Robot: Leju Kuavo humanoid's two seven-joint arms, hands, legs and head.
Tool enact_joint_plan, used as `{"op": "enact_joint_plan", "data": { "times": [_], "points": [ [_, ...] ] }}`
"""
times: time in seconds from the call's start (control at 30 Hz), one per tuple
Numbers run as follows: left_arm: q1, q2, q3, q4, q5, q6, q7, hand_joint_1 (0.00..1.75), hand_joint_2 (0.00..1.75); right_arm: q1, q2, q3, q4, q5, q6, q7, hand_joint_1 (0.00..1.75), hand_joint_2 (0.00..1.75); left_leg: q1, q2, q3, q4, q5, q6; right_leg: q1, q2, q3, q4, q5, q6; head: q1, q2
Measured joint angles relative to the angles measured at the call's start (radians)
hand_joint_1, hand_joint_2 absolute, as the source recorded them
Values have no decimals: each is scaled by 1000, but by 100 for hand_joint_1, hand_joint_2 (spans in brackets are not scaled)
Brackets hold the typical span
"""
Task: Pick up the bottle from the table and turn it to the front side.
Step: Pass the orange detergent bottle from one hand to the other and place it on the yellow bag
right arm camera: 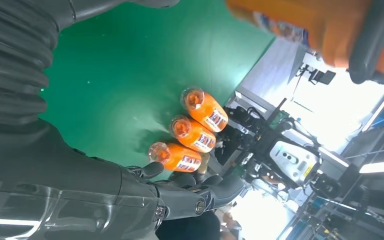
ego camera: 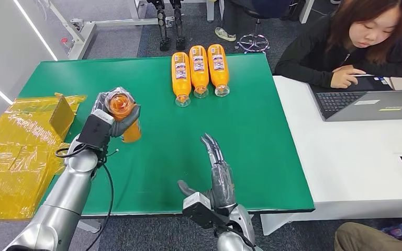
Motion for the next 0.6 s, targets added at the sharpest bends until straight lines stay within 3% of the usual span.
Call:
{"op": "enact_joint_plan", "data": {
  "times": [0.17,0.6],
  "points": [
    [-26,31,-17,52,-93,66,25,175,175,0,-4,-1,-8,-12,0,18,0,175,0,0,0,0,0,0,0,0,0,0,0,0,0,0],
    [-48,58,-31,108,-118,80,37,175,175,0,-9,-1,-13,-17,0,19,0,175,0,0,0,0,0,0,0,0,0,0,0,0,0,0]
  ]
}}
